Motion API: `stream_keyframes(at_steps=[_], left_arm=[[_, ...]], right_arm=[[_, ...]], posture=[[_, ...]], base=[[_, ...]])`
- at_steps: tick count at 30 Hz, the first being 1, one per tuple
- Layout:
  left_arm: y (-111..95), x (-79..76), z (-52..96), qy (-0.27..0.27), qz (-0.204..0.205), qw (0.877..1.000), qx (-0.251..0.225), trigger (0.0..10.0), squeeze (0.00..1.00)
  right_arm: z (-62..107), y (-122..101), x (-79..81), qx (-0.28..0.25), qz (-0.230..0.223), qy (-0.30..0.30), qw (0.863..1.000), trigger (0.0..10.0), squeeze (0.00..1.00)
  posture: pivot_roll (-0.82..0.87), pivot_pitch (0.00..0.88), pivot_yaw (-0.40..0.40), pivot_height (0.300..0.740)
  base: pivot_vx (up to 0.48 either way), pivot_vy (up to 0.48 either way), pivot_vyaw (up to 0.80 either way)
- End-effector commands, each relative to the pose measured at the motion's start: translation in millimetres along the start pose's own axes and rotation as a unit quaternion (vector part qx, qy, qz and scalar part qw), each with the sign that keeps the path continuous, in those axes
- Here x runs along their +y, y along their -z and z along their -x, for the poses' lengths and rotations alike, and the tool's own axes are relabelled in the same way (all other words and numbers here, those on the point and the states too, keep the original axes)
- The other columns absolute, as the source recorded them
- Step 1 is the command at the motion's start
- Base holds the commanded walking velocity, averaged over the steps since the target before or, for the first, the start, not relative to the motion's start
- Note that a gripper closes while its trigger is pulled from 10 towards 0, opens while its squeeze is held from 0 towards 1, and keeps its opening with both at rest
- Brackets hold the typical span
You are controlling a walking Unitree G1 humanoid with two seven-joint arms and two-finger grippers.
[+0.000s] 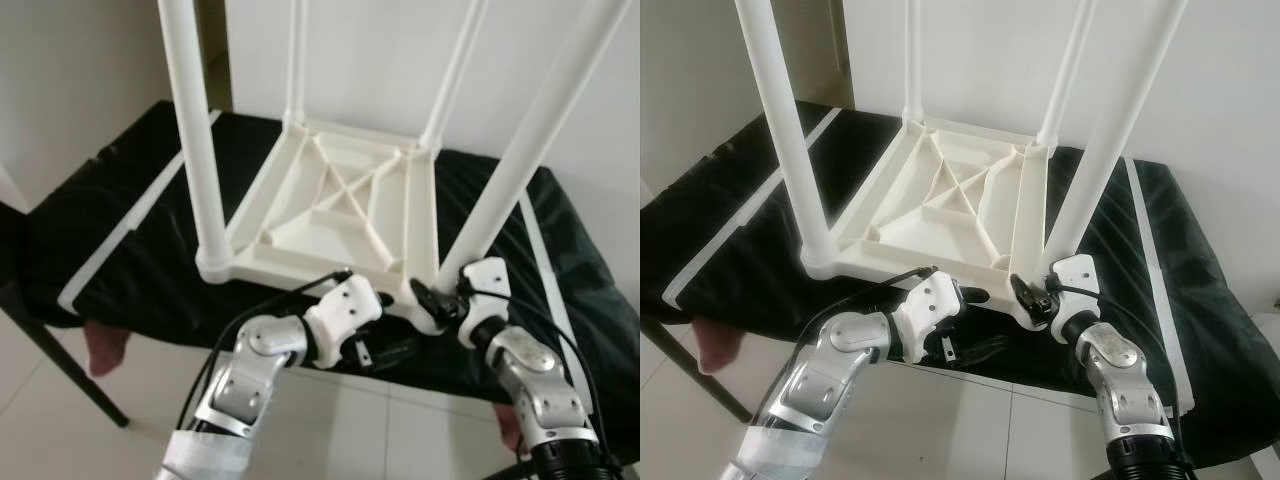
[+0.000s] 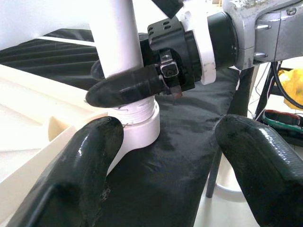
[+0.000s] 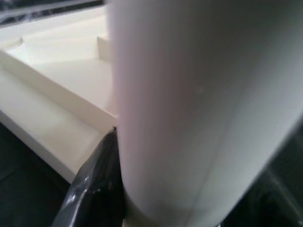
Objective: Building children table
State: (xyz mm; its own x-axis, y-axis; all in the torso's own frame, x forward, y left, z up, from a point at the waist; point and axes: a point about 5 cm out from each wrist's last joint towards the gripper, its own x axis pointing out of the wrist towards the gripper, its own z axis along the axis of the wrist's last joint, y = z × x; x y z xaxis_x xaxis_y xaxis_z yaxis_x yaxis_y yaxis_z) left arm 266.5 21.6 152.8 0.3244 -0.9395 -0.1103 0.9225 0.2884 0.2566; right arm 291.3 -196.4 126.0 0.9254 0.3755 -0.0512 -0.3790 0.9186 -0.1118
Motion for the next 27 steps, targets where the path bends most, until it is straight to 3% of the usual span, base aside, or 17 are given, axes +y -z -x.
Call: stream_keyframes(at_steps=[1,8,9,10,15,20,22,27], left_arm=[[-0.3,5.8,-2.0,-0.051,-0.002,0.999,0.002,10.0,0.0],[-0.4,5.5,-2.3,-0.051,-0.001,0.999,0.001,10.0,0.0],[-0.4,5.0,-2.5,-0.05,-0.001,0.999,0.001,10.0,0.0],[-0.3,4.7,-2.6,-0.049,-0.001,0.999,0.001,10.0,0.0],[-0.2,4.0,-2.3,-0.048,0.0,0.999,0.0,10.0,0.0],[0.5,3.2,-2.0,-0.047,0.002,0.999,0.001,10.0,0.0],[0.9,1.7,-2.2,-0.045,0.002,0.999,0.001,10.0,0.0],[1.2,0.5,-1.6,-0.043,0.003,0.999,0.001,10.0,0.0]], right_arm=[[2.4,5.3,-0.9,0.014,0.009,-0.008,1.0,0.0,0.0],[4.3,7.0,-3.2,0.016,0.011,-0.012,1.0,0.0,0.0],[6.1,8.1,-4.4,0.019,0.008,-0.008,1.0,3.2,0.0],[7.3,8.6,-4.9,0.021,0.0,-0.005,1.0,10.0,0.0],[8.4,7.6,-6.7,0.018,-0.006,0.01,1.0,10.0,0.0],[6.8,4.8,-8.4,0.011,-0.014,0.062,0.998,10.0,0.0],[6.5,4.5,-6.4,0.009,-0.04,0.117,0.992,10.0,0.0],[8.6,6.6,-3.9,0.016,-0.064,0.185,0.98,10.0,0.0]], posture=[[0.01,0.0,-0.07,0.74],[0.01,0.0,-0.069,0.74],[0.01,0.001,-0.07,0.74],[0.01,0.0,-0.07,0.74],[0.01,0.002,-0.07,0.74],[0.01,0.005,-0.072,0.74],[0.01,0.005,-0.075,0.74],[0.01,0.003,-0.076,0.74]], base=[[0.0,0.0,0.0],[0.0,0.0,0.0],[0.0,0.0,0.0],[0.0,0.0,0.0],[0.0,0.0,0.0],[0.0,0.0,0.0],[0.0,0.0,0.0],[0.0,0.0,0.0]])
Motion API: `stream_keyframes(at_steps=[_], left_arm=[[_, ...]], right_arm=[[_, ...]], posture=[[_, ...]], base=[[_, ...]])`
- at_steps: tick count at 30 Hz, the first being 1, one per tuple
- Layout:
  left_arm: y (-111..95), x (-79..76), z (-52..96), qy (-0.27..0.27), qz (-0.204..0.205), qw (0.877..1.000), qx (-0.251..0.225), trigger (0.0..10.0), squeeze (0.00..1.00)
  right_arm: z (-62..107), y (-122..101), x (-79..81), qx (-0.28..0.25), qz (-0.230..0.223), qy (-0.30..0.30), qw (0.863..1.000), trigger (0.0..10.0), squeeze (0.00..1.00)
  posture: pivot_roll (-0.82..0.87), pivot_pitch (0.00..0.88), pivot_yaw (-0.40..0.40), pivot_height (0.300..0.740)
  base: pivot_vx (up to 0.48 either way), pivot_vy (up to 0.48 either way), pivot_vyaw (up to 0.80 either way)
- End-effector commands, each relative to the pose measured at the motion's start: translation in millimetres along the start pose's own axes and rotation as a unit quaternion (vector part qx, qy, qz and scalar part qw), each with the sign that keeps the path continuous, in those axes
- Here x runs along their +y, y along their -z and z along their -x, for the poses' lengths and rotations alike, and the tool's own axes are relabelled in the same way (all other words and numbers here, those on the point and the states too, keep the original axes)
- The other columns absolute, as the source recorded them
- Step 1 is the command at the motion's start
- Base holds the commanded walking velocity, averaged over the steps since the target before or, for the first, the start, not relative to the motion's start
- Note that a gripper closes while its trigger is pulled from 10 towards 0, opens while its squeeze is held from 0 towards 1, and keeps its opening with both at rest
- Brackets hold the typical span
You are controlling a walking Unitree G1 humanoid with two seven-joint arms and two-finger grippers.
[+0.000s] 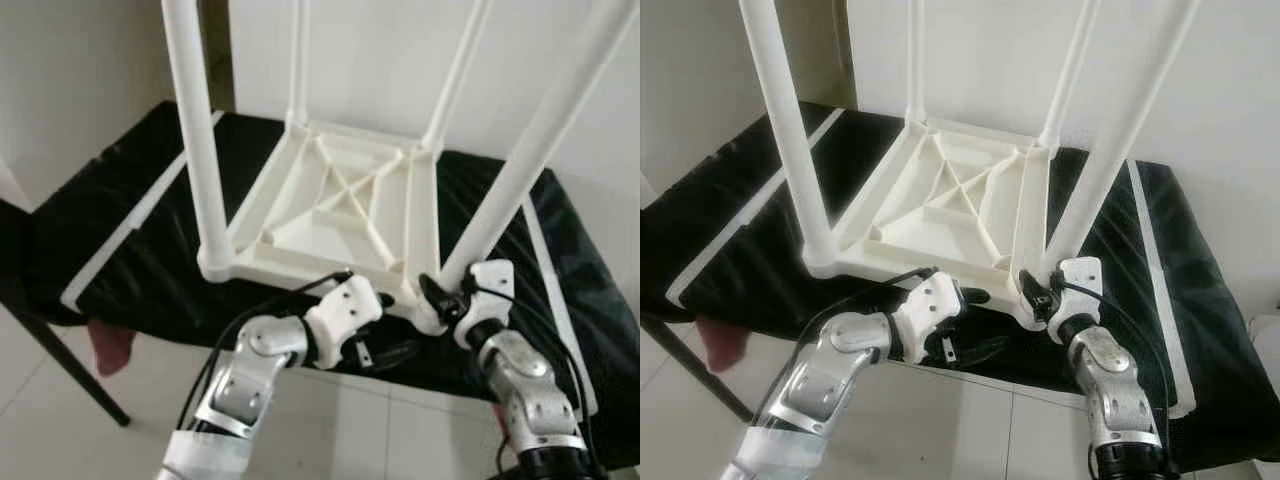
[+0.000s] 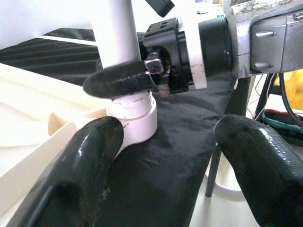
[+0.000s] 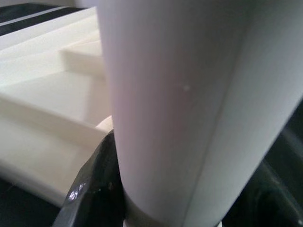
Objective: Building children table
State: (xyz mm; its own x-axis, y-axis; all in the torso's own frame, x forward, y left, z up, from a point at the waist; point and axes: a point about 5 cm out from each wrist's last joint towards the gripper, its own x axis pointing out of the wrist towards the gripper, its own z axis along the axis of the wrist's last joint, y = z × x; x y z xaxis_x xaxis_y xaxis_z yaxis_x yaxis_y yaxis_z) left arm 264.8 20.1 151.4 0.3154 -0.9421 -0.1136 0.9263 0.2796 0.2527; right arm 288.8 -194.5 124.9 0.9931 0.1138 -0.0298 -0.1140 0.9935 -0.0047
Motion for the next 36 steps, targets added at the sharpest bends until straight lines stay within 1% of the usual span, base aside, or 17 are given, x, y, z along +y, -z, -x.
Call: stream_keyframes(at_steps=[1,3,4,6,9,11,12,13,19,25,26,27,28,32,33,36], left_arm=[[0,2.8,-0.6,-0.048,0.002,0.999,0.001,10.0,0.0],[1,1.7,-0.4,-0.046,0.003,0.999,0.001,10.0,0.0],[1,1.7,-0.4,-0.046,0.003,0.999,0.001,10.0,0.0],[1,0.8,-1.2,-0.044,0.003,0.999,0.001,10.0,0.0],[1,0.6,-1.4,-0.044,0.003,0.999,0.001,10.0,0.0],[1,0.7,-2.0,-0.044,0.002,0.999,0.001,10.0,0.0],[1,0.7,-2.0,-0.044,0.002,0.999,0.001,10.0,0.0],[2,0.7,-2.0,-0.043,0.002,0.999,0.002,10.0,0.0],[2,0.2,-2.3,-0.041,0.0,0.999,0.003,10.0,0.0],[3,0.8,-2.0,-0.041,0.002,0.999,0.004,10.0,0.0],[3,0.7,-1.7,-0.041,0.001,0.999,0.004,10.0,0.0],[3,0.7,-1.7,-0.041,0.001,0.999,0.004,10.0,0.0],[3,0.5,-1.5,-0.041,0.001,0.999,0.004,10.0,0.0],[3,0.4,-1.6,-0.042,0.002,0.999,0.004,10.0,0.0],[3,0.3,-1.6,-0.043,0.001,0.999,0.003,10.0,0.0],[3,0.6,-1.5,-0.043,0.0,0.999,0.003,10.0,0.0]], right_arm=[[5.0,5,-9.0,0.017,-0.003,0.051,0.999,10.0,0.0],[8.9,8,-2.9,0.019,-0.022,0.111,0.993,10.0,0.0],[8.9,8,-2.9,0.019,-0.022,0.111,0.993,10.0,0.0],[12.4,11,7.3,0.017,-0.03,0.149,0.988,10.0,0.0],[13.4,12,10.1,0.017,-0.032,0.16,0.986,10.0,0.0],[19.1,17,20.8,0.027,-0.038,0.211,0.976,10.0,0.0],[19.1,17,20.8,0.027,-0.038,0.211,0.976,10.0,0.0],[20.5,19,25.2,0.035,-0.048,0.229,0.972,10.0,0.0],[19.9,16,18.7,0.034,-0.045,0.235,0.97,10.0,0.0],[19.8,15,21.8,0.032,-0.044,0.237,0.97,10.0,0.0],[19.6,14,22.4,0.028,-0.043,0.233,0.971,10.0,0.49],[19.6,14,22.4,0.028,-0.043,0.233,0.971,10.0,0.49],[19.6,12,23.2,0.023,-0.039,0.228,0.973,10.0,1.0],[19.7,10,20.6,0.017,-0.041,0.215,0.976,10.0,1.0],[19.6,6,16.4,0.003,-0.041,0.199,0.979,10.0,1.0],[19.6,3,13.4,-0.007,-0.042,0.178,0.983,10.0,1.0]], posture=[[0.01,0.003,-0.076,0.74],[0.01,0.003,-0.076,0.74],[0.01,0.003,-0.076,0.74],[0.01,0.0,-0.077,0.74],[0.01,0.0,-0.077,0.74],[0.01,0.0,-0.08,0.74],[0.01,0.0,-0.08,0.74],[0.01,0.0,-0.079,0.74],[0.01,0.0,-0.079,0.74],[0.02,0.0,-0.077,0.74],[0.02,0.0,-0.077,0.74],[0.02,0.0,-0.077,0.74],[0.02,0.0,-0.079,0.74],[0.02,0.0,-0.078,0.74],[0.02,0.0,-0.078,0.74],[0.02,0.0,-0.079,0.74]], base=[[0.0,0.0,0.0],[0.0,0.0,0.0],[0.0,0.0,0.0],[0.0,0.0,0.0],[0.0,0.0,0.0],[0.0,0.0,0.0],[0.0,0.0,0.0],[0.0,0.0,0.0],[0.0,0.0,0.0],[0.0,0.0,0.0],[0.0,0.0,0.0],[0.0,0.0,0.0],[0.0,0.0,0.0],[0.0,0.0,0.0],[0.0,0.0,0.0],[0.0,0.0,0.0]])
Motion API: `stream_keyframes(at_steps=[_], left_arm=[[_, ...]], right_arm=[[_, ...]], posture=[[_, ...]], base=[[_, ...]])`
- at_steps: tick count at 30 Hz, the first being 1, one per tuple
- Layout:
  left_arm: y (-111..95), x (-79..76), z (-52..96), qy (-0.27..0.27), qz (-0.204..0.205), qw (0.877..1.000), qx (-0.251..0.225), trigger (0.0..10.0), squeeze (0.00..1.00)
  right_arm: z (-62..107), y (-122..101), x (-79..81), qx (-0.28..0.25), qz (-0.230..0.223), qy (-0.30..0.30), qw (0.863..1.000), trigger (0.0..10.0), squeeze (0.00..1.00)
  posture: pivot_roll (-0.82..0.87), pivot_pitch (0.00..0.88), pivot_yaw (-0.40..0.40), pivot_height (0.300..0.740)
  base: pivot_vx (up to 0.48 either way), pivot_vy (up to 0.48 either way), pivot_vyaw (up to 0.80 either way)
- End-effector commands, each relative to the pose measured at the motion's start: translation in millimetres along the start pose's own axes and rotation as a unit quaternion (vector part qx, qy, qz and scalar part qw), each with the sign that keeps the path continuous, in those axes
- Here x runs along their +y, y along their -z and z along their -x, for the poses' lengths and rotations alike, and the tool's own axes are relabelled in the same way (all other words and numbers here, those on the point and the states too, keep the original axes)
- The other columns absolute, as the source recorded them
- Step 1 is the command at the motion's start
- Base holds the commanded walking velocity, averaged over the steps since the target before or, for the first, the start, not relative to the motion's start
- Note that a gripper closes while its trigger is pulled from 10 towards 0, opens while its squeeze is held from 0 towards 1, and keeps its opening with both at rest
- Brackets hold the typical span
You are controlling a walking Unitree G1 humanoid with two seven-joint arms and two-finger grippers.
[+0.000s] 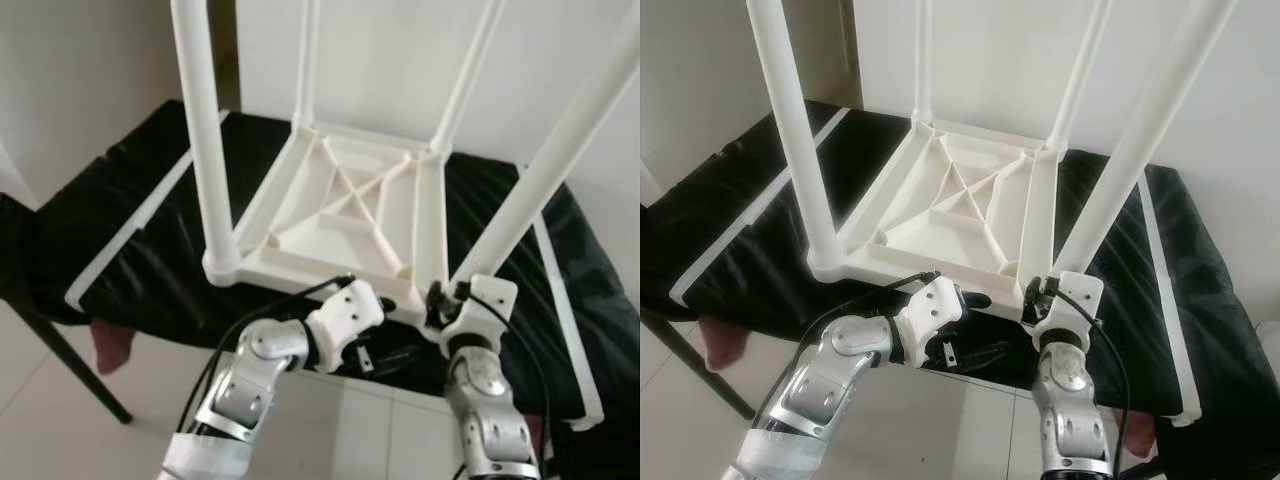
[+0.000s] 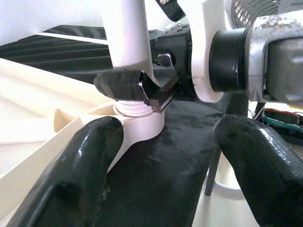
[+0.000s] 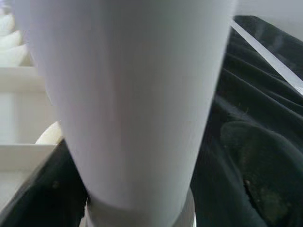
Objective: Building children table
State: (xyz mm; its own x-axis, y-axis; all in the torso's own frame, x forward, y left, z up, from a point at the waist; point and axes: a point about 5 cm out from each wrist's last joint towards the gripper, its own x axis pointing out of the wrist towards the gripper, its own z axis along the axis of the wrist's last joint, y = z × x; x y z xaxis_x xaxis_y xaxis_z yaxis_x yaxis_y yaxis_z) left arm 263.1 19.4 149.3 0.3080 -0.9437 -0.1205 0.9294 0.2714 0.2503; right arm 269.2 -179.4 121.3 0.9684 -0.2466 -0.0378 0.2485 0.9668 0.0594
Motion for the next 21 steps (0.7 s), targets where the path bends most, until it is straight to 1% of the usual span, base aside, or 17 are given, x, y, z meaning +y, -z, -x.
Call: stream_keyframes(at_steps=[1,2,4,6,8,9,10,11,12,15,18,19,20,21], left_arm=[[1,3.1,-0.9,-0.048,0.0,0.999,0.001,10.0,0.0],[1,3.3,-0.9,-0.048,-0.001,0.999,0.001,10.0,0.0],[1,3.7,-0.7,-0.048,-0.001,0.999,0.001,10.0,0.0],[1,3.7,-0.7,-0.048,-0.001,0.999,0.001,10.0,0.0],[1,3.7,-1.0,-0.048,-0.001,0.999,0.0,10.0,0.0],[1,3.6,-1.2,-0.047,-0.002,0.999,0.0,10.0,0.0],[1,3.6,-1.4,-0.046,-0.001,0.999,0.0,10.0,0.0],[1,3.6,-1.4,-0.046,-0.001,0.999,0.0,10.0,0.0],[1,3.6,-1.6,-0.045,-0.002,0.999,-0.001,10.0,0.0],[0,4.0,-1.9,-0.044,-0.002,0.999,-0.001,10.0,0.0],[0,4.5,-1.8,-0.044,0.001,0.999,-0.001,10.0,0.0],[0,5.0,-1.5,-0.044,-0.003,0.999,0.001,10.0,0.0],[0,5.0,-1.5,-0.044,-0.003,0.999,0.001,10.0,0.0],[0,5.0,-1.6,-0.044,-0.004,0.999,0.001,10.0,0.0]], right_arm=[[0.1,-3,-6.5,-0.011,-0.004,-0.007,1.0,10.0,1.0],[-0.2,-3,-9.1,-0.013,-0.002,-0.01,1.0,10.0,1.0],[-1.7,-4,-13.8,-0.014,0.002,-0.039,0.999,10.0,1.0],[-1.7,-4,-13.8,-0.014,0.002,-0.039,0.999,10.0,1.0],[-4.4,-2,-17.4,-0.002,0.002,-0.08,0.997,10.0,1.0],[-6.0,0,-19.0,0.004,0.004,-0.097,0.995,10.0,0.84],[-7.3,0,-20.0,0.008,0.011,-0.114,0.993,10.0,0.31],[-7.3,0,-20.0,0.008,0.011,-0.114,0.993,10.0,0.31],[-9.2,0,-20.3,0.008,0.024,-0.144,0.989,10.0,0.0],[-11.0,0,-19.6,0.004,0.05,-0.194,0.98,10.0,0.0],[-11.2,-1,-18.8,0.0,0.062,-0.209,0.976,10.0,0.0],[-13.7,-6,-15.0,-0.009,0.084,-0.251,0.964,10.0,0.0],[-13.7,-6,-15.0,-0.009,0.084,-0.251,0.964,10.0,0.0],[-15.3,-8,-14.3,-0.011,0.088,-0.264,0.961,10.0,0.0]], posture=[[0.02,0.0,-0.079,0.74],[0.02,0.0,-0.079,0.74],[0.01,0.0,-0.076,0.74],[0.01,0.0,-0.076,0.74],[0.01,0.0,-0.074,0.74],[0.01,0.0,-0.073,0.74],[0.01,0.0,-0.072,0.74],[0.01,0.0,-0.072,0.74],[0.01,0.0,-0.068,0.74],[0.01,0.0,-0.065,0.74],[0.01,0.0,-0.065,0.74],[0.01,0.0,-0.063,0.74],[0.01,0.0,-0.063,0.74],[0.01,0.0,-0.064,0.74]], base=[[0.0,0.0,0.0],[0.0,0.0,0.0],[0.0,0.0,0.0],[0.0,0.0,0.0],[0.0,0.0,0.0],[0.0,0.0,0.0],[0.0,0.0,0.0],[0.0,0.0,0.0],[0.0,0.0,0.0],[0.0,0.0,0.0],[0.0,0.0,0.0],[0.0,0.0,0.0],[0.0,0.0,0.0],[0.0,0.0,0.0]])
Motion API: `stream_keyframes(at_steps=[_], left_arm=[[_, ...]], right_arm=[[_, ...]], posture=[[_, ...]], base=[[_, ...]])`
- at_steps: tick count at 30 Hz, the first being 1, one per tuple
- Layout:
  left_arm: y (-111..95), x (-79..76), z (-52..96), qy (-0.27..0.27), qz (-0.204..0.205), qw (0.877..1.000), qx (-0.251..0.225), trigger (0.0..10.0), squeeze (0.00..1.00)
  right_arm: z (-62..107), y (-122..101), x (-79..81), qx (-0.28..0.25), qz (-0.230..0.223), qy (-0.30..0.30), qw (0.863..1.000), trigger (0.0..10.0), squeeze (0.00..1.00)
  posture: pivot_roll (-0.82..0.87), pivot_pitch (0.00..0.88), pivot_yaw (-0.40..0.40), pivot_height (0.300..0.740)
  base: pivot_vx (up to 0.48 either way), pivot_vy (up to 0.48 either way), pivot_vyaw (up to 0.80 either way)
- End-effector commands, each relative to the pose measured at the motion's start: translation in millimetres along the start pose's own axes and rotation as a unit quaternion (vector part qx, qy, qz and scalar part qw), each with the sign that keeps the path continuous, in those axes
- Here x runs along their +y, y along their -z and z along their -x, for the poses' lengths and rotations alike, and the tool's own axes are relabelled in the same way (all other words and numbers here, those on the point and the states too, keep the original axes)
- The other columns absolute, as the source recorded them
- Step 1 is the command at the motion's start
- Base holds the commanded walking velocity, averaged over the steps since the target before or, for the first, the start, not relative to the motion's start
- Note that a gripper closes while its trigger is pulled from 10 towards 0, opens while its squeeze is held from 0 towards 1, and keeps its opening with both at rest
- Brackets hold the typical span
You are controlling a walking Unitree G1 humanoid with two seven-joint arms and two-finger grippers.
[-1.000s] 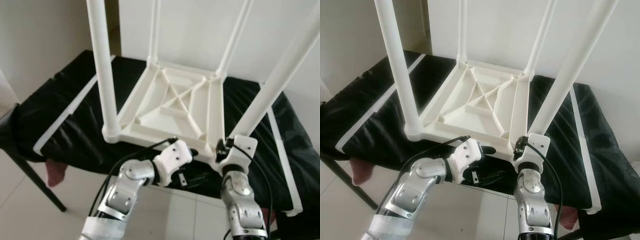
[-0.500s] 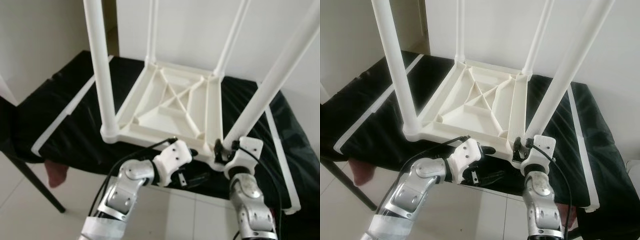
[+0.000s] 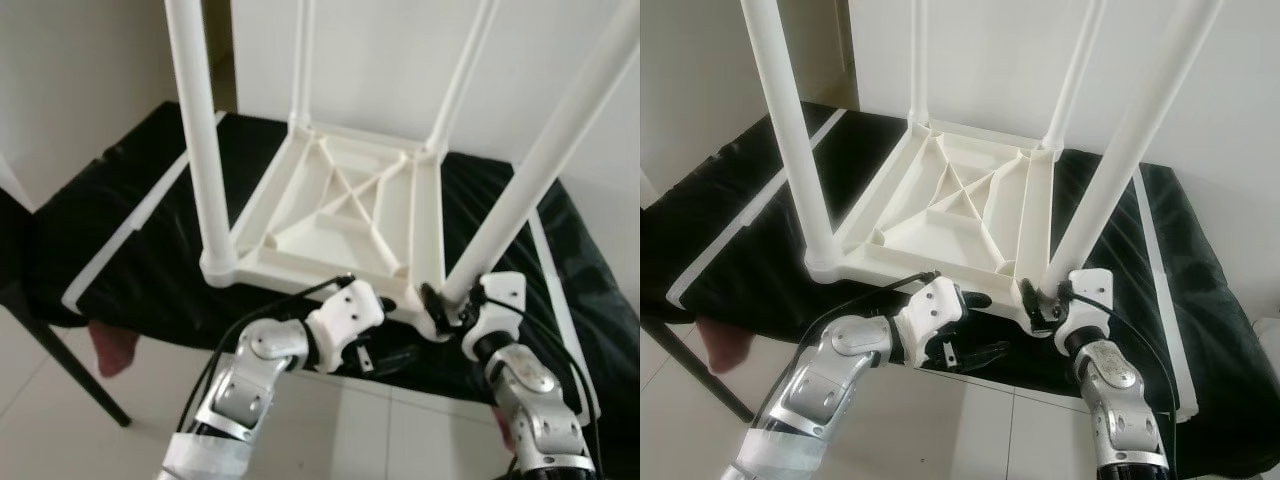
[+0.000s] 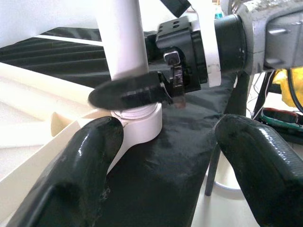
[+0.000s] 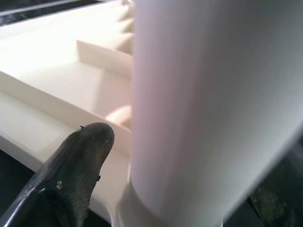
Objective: Building children table
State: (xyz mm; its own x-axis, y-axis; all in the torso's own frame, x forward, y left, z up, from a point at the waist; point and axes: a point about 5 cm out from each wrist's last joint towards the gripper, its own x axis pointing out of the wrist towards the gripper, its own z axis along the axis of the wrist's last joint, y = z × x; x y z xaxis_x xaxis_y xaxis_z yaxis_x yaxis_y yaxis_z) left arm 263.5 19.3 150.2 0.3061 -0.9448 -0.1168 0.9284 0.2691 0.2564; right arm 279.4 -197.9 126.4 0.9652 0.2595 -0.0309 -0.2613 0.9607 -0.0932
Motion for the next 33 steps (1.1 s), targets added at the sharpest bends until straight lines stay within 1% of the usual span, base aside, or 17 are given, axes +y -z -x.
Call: stream_keyframes(at_steps=[1,5,7,8,9,10,16,22,23,24,25,27,28,30,33], left_arm=[[1,4.3,-1.5,-0.045,-0.001,0.999,0.003,10.0,0.0],[2,4.0,-0.8,-0.049,0.0,0.999,0.005,10.0,0.0],[2,4.0,-0.8,-0.049,0.0,0.999,0.005,10.0,0.0],[2,4.1,-0.2,-0.05,0.0,0.999,0.006,10.0,0.0],[2,4.4,0.5,-0.052,0.001,0.999,0.007,10.0,0.0],[3,4.7,1.2,-0.054,0.002,0.999,0.007,10.0,0.0],[3,5.3,1.6,-0.056,0.003,0.998,0.008,10.0,0.0],[2,6.0,1.5,-0.054,0.002,0.998,0.006,10.0,0.0],[2,5.8,1.7,-0.054,0.002,0.999,0.006,10.0,0.0],[2,5.8,1.7,-0.054,0.002,0.999,0.006,10.0,0.0],[2,5.4,2.1,-0.052,0.002,0.999,0.006,10.0,0.0],[2,5.4,2.2,-0.052,0.002,0.999,0.006,10.0,0.0],[2,5.3,2.2,-0.052,0.003,0.999,0.006,10.0,0.0],[3,5.2,1.9,-0.051,0.004,0.999,0.006,10.0,0.0],[3,4.8,1.2,-0.05,0.005,0.999,0.005,10.0,0.0]], right_arm=[[-2.8,-2,-0.7,-0.004,0.008,-0.021,1.0,10.0,0.0],[-3.8,0,-1.1,0.002,0.004,-0.049,0.999,10.0,0.0],[-3.8,0,-1.1,0.002,0.004,-0.049,0.999,10.0,0.0],[-3.5,1,-1.1,0.003,0.005,-0.054,0.999,8.6,0.0],[-3.3,3,-1.5,0.004,0.006,-0.057,0.998,1.0,0.0],[-3.0,4,-1.7,0.005,0.006,-0.059,0.998,0.0,0.0],[-1.8,9,-3.2,0.01,0.007,-0.064,0.998,0.0,0.0],[0.9,11,-5.9,0.01,0.002,-0.054,0.998,0.0,0.0],[1.5,10,-7.3,0.006,0.0,-0.041,0.999,10.0,0.0],[1.5,10,-7.3,0.006,0.0,-0.041,0.999,10.0,0.0],[2.2,8,-8.5,-0.004,-0.006,-0.02,1.0,10.0,0.0],[2.2,6,-7.5,-0.008,-0.01,-0.012,1.0,10.0,0.0],[1.5,4,-4.8,-0.011,-0.02,0.01,1.0,10.0,0.0],[0.1,4,-1.9,-0.007,-0.022,0.034,0.999,10.0,0.0],[-1.3,6,0.5,0.005,-0.02,0.05,0.999,10.0,0.0]], posture=[[0.01,0.0,-0.063,0.74],[0.02,0.0,-0.069,0.74],[0.02,0.0,-0.069,0.74],[0.02,0.0,-0.071,0.74],[0.03,0.0,-0.072,0.74],[0.03,0.0,-0.072,0.74],[0.03,0.0,-0.07,0.74],[0.02,0.005,-0.062,0.74],[0.01,0.011,-0.058,0.74],[0.01,0.011,-0.058,0.74],[0.01,0.013,-0.057,0.74],[0.01,0.013,-0.057,0.74],[0.01,0.015,-0.055,0.74],[0.01,0.014,-0.054,0.74],[0.0,0.014,-0.052,0.74]], base=[[0.0,0.0,0.0],[0.0,0.0,0.0],[0.0,0.0,0.0],[0.0,0.0,0.0],[0.0,0.0,0.0],[0.0,0.0,0.0],[0.0,0.0,0.0],[0.0,0.0,0.0],[0.0,0.0,0.0],[0.0,0.0,0.0],[0.0,0.0,0.0],[0.0,0.0,0.0],[0.0,0.0,0.0],[0.0,0.0,0.0],[0.0,0.0,0.0]])
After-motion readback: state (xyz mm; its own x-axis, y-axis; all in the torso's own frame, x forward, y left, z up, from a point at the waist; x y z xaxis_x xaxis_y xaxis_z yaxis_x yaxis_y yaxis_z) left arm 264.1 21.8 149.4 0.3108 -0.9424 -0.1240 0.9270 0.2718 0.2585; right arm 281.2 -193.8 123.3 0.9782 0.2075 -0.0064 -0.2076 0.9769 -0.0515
